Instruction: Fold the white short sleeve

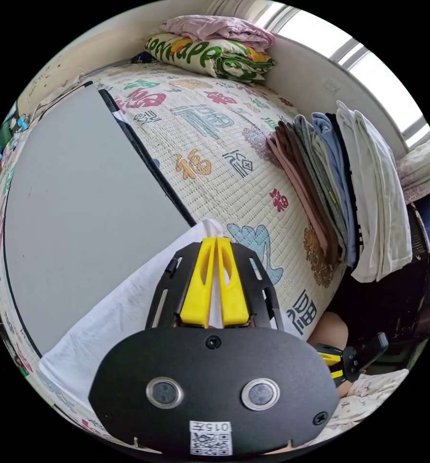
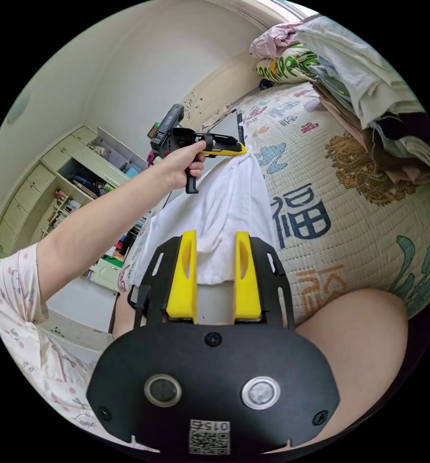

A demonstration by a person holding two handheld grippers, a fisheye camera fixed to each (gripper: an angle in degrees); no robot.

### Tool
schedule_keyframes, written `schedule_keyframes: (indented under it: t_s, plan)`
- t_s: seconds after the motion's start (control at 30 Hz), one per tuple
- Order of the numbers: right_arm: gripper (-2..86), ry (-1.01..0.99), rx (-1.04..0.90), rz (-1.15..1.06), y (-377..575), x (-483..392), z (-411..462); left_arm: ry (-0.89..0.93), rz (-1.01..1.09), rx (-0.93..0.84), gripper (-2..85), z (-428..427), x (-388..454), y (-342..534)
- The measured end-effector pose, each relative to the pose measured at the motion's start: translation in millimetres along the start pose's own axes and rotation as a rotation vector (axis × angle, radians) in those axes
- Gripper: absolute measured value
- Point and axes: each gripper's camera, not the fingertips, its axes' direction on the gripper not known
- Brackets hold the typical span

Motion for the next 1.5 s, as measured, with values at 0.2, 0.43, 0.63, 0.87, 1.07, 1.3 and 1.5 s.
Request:
schedule_keyframes:
  t_s: [0.2,0.43,0.63,0.87,1.07,1.3,1.5]
  plan:
    - [5.5,0.014,-0.106,-0.040,-10.9,-17.9,17.7,-0.017,0.032,-0.011,-0.8,-9.6,12.1,-11.4]
    - [0.4,0.138,-0.060,-0.031,15.9,-38.4,4.9,-0.061,0.082,-0.006,-0.8,-10.0,26.0,-20.6]
    - [5.7,0.197,-0.026,-0.048,29.4,-44.5,3.3,-0.070,0.121,-0.018,0.1,-3.6,32.3,-26.2]
    - [11.3,0.269,-0.059,0.077,41.4,-11.6,-4.9,0.029,0.132,0.081,7.1,4.9,23.8,-29.2]
    - [8.3,0.265,-0.106,0.087,54.8,-2.7,26.7,-0.024,0.120,0.009,7.2,48.0,14.0,-27.1]
    - [1.5,0.255,-0.105,0.045,82.5,-5.3,46.6,-0.076,0.163,-0.022,0.2,87.8,9.4,-17.1]
    - [0.4,0.225,0.038,0.101,114.4,1.0,25.1,0.043,0.132,0.099,-0.6,97.0,-17.0,5.4]
